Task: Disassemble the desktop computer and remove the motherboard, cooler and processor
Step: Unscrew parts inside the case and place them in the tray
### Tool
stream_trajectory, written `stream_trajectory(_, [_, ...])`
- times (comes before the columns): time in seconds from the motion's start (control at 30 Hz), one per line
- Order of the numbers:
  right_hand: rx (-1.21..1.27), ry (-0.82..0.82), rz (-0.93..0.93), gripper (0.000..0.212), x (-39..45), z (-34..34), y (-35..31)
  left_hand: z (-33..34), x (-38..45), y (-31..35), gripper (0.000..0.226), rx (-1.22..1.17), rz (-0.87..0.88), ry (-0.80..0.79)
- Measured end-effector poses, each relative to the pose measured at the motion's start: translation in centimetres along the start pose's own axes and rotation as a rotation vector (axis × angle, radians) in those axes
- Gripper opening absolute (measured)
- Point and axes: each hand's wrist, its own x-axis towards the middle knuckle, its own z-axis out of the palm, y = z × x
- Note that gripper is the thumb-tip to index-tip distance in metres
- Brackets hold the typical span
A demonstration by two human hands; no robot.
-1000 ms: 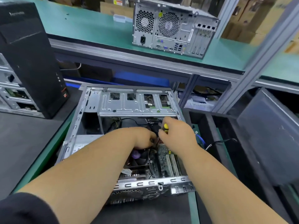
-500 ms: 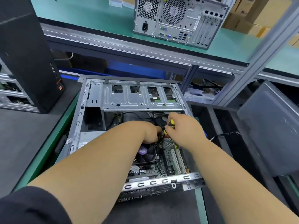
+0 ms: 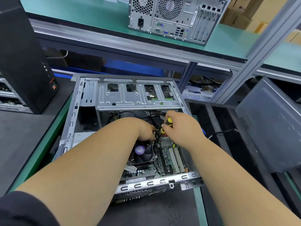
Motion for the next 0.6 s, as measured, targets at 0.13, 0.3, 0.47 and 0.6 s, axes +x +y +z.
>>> stream_trajectory(0.13, [0.003,-0.001,-0.001,0.011,-0.04,0.03,-0.01,0.02,-0.19,0.16,0.057,-0.009,-0.007,0.0])
stream_trajectory(0.3, [-0.018,-0.022,-0.019,0.013,-0.04,0.1,0.11,0.07,-0.39,0.33,0.056,-0.023,-0.004,0.007])
stream_trajectory(0.47, [-0.026,0.001,-0.075,0.042,0.07,0.13,0.01,-0.04,-0.85,0.21,0.057,-0.053,-0.01,0.004])
stream_trajectory(0.6, [-0.031,0.007,-0.061,0.032,0.12,0.23,-0.03,-0.05,-1.03,0.52,0.057,-0.044,-0.021,0.008])
